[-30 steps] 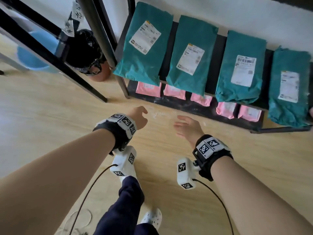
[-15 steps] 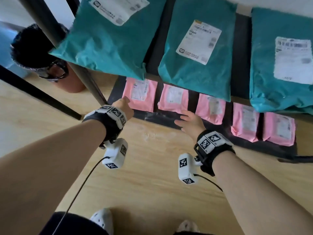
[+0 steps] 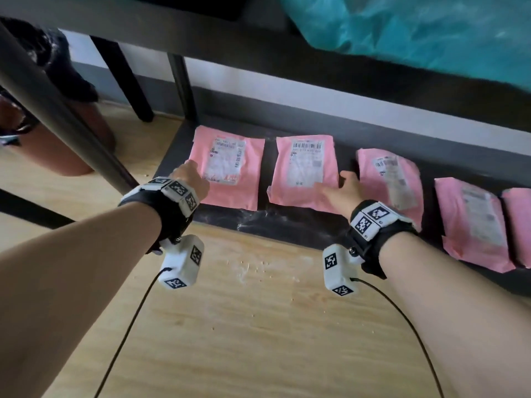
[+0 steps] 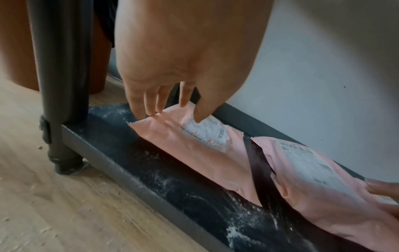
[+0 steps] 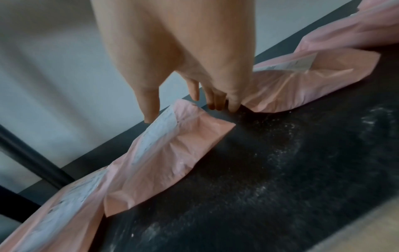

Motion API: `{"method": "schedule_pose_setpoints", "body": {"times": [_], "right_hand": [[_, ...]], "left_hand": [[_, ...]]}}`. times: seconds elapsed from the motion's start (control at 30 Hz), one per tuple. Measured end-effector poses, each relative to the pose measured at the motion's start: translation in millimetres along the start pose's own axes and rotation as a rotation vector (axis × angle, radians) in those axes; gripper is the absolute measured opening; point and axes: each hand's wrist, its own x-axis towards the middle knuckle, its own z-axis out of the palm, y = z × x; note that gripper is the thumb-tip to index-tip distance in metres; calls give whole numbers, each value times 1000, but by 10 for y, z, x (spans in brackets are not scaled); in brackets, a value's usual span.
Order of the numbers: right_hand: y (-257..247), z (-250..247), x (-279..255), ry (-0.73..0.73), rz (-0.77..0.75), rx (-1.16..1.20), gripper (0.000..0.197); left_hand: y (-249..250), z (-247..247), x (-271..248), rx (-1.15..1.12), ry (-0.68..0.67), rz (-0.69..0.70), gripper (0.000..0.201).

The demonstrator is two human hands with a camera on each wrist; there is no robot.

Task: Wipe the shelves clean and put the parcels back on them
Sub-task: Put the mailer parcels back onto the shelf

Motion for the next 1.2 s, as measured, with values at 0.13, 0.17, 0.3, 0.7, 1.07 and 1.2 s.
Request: {"method": "schedule_pose_setpoints", "body": {"times": [0.13, 0.17, 0.3, 0.7, 1.07, 1.2], "right_hand": [[-57, 37, 194, 54, 52, 14, 71], [-62, 41, 221, 55, 62, -2, 70], [-63, 45, 279, 11, 73, -63, 51], [86, 30, 225, -15, 91, 239, 18], [80, -206, -628, -134, 154, 370, 17], [-97, -349, -1236, -205, 215, 345, 15]], "left_hand": [[-39, 19, 177, -62, -9, -80, 56], [-36, 19, 205, -80, -13, -96, 57], [60, -2, 223, -97, -46, -106, 41], [89, 62, 76, -540, -26, -147, 26], [-205, -417, -824, -593, -123, -41, 31], [-329, -744, -1432, -610, -178, -126, 31]]}}
